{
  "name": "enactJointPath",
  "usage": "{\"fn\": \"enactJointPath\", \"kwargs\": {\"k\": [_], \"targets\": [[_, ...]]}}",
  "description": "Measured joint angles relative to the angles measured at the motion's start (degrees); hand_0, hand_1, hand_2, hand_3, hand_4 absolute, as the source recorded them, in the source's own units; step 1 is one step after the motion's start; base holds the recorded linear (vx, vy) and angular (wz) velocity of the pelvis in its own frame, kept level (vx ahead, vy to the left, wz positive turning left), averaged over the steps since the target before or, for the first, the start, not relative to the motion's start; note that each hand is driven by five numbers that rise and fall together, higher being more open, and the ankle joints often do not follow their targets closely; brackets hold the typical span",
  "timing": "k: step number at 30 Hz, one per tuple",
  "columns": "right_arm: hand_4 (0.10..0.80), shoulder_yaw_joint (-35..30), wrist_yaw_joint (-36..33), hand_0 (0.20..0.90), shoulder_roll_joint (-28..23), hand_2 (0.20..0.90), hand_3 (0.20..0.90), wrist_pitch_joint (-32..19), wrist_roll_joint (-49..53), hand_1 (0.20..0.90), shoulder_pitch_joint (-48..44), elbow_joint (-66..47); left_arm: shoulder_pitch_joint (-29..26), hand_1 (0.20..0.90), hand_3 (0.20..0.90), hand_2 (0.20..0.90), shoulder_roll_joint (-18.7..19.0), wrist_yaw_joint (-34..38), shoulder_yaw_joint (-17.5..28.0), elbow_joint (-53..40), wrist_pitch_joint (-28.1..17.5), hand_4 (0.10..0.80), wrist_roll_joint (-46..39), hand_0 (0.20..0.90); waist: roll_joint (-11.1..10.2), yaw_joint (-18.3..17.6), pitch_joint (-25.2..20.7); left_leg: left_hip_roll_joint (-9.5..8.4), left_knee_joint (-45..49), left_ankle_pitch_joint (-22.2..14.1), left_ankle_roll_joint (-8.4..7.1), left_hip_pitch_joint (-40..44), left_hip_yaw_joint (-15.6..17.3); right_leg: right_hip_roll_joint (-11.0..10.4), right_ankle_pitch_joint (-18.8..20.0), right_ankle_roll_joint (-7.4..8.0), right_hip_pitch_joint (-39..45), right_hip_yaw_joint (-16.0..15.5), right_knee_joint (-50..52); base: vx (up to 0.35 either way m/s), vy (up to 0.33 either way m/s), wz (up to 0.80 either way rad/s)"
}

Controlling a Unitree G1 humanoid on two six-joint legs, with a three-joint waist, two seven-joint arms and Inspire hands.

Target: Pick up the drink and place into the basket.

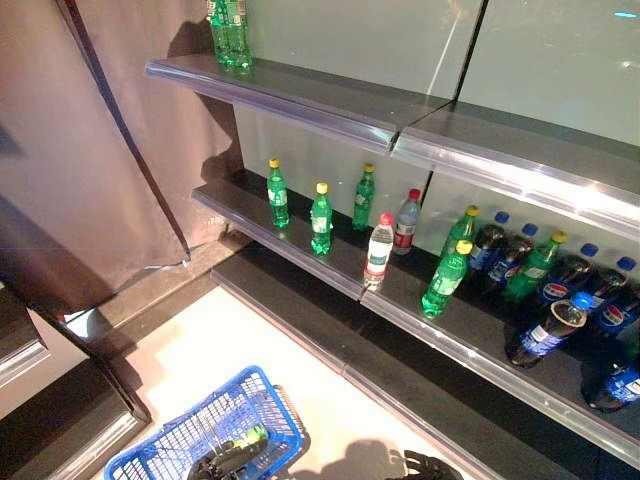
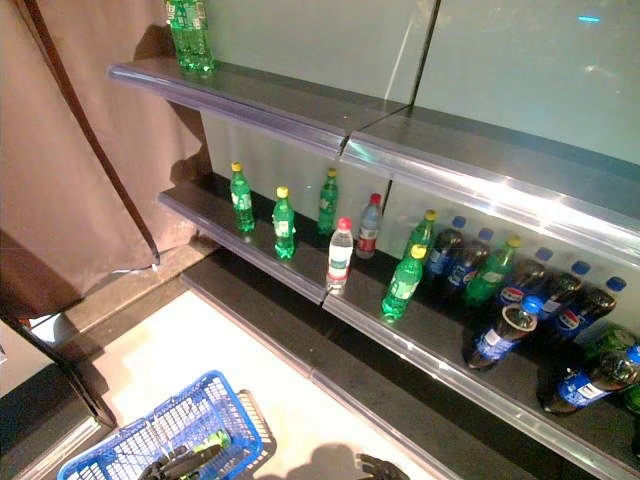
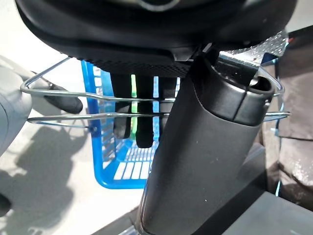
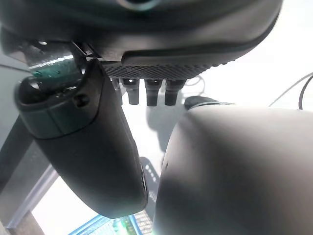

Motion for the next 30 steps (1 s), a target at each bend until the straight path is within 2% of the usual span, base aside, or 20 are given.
{"fn": "enactJointPath", "kwargs": {"k": [14,24,26,30], "targets": [[0.800,0.00,0.03,0.900,-0.12,0.900,0.900,-0.01,-0.04,0.900,0.09,-0.01,0.53,0.300,0.200,0.300,-0.10,-0.15,0.03,-0.03,-0.05,0.100,0.13,0.300,0.28,0.04,-0.14,0.75,0.07,0.04,-0.05,0.02,-0.07,0.33,-0.06,-0.16,0.35,-0.55,-0.01,0.005,-0.011,0.00],[0.800,0.00,-1.51,0.900,-0.30,0.900,0.900,-0.71,-1.63,0.900,0.22,-0.24,0.24,0.300,0.200,0.300,-0.43,-0.17,0.00,-0.24,-0.08,0.100,0.89,0.300,0.59,-0.11,0.06,0.66,0.06,0.02,-0.04,0.08,-0.07,0.26,-0.14,-0.21,0.34,-0.53,-0.01,0.040,0.028,0.00],[0.800,1.13,-2.00,0.900,-1.04,0.900,0.900,-0.79,-3.22,0.900,0.97,-3.02,0.44,0.300,0.200,0.300,-0.57,-0.11,-0.01,-0.93,-0.06,0.100,0.89,0.300,0.85,-0.06,0.26,0.68,-0.04,0.02,-0.04,0.01,-0.07,0.29,-0.15,-0.20,0.47,-0.54,-0.01,0.033,-0.017,0.00],[0.800,3.39,-3.13,0.900,-3.25,0.900,0.900,0.17,-4.06,0.900,3.66,-17.66,2.18,0.300,0.200,0.300,-0.62,0.18,0.04,-4.88,0.55,0.100,0.89,0.300,1.38,-0.09,1.48,0.80,-0.12,0.02,-0.05,0.29,-0.09,0.43,-0.13,-0.22,0.81,-0.56,-0.02,0.003,-0.028,0.00]]}}
